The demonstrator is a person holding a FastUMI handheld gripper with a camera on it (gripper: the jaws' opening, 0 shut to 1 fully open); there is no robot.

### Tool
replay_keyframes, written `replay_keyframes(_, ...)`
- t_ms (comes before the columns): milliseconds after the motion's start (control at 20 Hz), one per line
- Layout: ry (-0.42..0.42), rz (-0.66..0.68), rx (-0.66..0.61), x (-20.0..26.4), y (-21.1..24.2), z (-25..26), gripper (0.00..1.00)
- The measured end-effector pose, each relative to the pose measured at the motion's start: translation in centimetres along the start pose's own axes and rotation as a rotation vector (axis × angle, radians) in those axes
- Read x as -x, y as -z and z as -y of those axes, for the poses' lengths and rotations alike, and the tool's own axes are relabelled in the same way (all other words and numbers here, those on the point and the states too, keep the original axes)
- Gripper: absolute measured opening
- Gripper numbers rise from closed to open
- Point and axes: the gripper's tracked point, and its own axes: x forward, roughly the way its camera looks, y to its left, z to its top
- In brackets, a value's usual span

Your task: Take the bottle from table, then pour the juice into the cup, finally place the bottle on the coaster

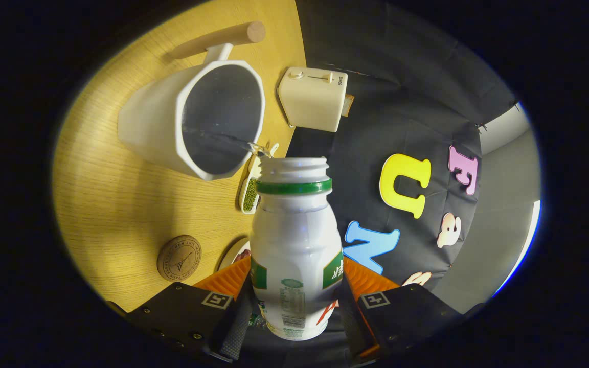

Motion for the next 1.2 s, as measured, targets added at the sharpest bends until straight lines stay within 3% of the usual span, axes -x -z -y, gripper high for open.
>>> replay_keyframes(1200,0.006,-0.003,0.015,-0.2,0.8,0.2,0.76)
